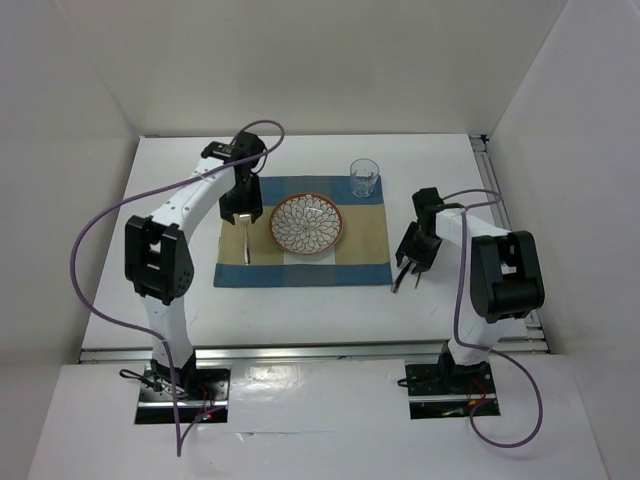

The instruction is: Set the dinner table for one person

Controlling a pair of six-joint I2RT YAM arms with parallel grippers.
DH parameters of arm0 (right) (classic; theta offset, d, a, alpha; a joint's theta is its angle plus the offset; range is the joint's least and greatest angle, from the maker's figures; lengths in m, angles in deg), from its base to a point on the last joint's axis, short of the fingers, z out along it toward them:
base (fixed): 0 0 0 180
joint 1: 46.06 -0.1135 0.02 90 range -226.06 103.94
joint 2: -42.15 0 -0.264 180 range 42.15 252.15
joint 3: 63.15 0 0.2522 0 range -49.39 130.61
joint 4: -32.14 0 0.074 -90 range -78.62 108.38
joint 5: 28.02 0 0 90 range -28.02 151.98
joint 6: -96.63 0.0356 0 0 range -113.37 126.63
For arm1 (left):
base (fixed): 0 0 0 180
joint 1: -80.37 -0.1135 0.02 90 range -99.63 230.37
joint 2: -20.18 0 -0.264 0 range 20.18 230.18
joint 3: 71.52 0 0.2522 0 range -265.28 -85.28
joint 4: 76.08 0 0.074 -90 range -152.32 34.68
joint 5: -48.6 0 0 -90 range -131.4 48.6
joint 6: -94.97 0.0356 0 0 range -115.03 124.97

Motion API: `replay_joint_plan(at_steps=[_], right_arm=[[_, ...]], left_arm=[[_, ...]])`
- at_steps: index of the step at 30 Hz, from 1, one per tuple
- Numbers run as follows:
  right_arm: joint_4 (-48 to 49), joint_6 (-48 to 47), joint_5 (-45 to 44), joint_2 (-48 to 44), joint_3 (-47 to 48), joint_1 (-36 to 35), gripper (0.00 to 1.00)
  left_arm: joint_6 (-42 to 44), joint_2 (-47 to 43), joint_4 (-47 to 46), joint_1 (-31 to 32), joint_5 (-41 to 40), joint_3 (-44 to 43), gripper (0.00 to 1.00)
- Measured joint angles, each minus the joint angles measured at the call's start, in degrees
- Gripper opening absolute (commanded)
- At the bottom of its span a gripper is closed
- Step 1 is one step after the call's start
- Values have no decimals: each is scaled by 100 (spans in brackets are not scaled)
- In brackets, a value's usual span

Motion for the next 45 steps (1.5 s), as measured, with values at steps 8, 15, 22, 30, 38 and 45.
replay_joint_plan(at_steps=[8, 15, 22, 30, 38, 45], right_arm=[[7, 101, -404, 210, 70, -302, 25], [4, 260, -557, 264, 160, -326, 0], [-199, 168, -1019, 120, 254, -372, 0], [-623, -118, -1207, -219, 1008, -807, 0], [-715, -413, -841, 260, 1969, -1777, 0], [-697, -514, -584, 1257, 2358, -2052, 0]], left_arm=[[105, -754, 179, 0, 90, -96, 63], [146, -796, 310, -24, 138, -98, 63], [153, -848, 352, -35, 201, -101, 63], [251, -885, 385, -39, 243, -105, 63], [254, -914, 391, -39, 264, -105, 63], [251, -1064, 387, -76, 269, -103, 63]])
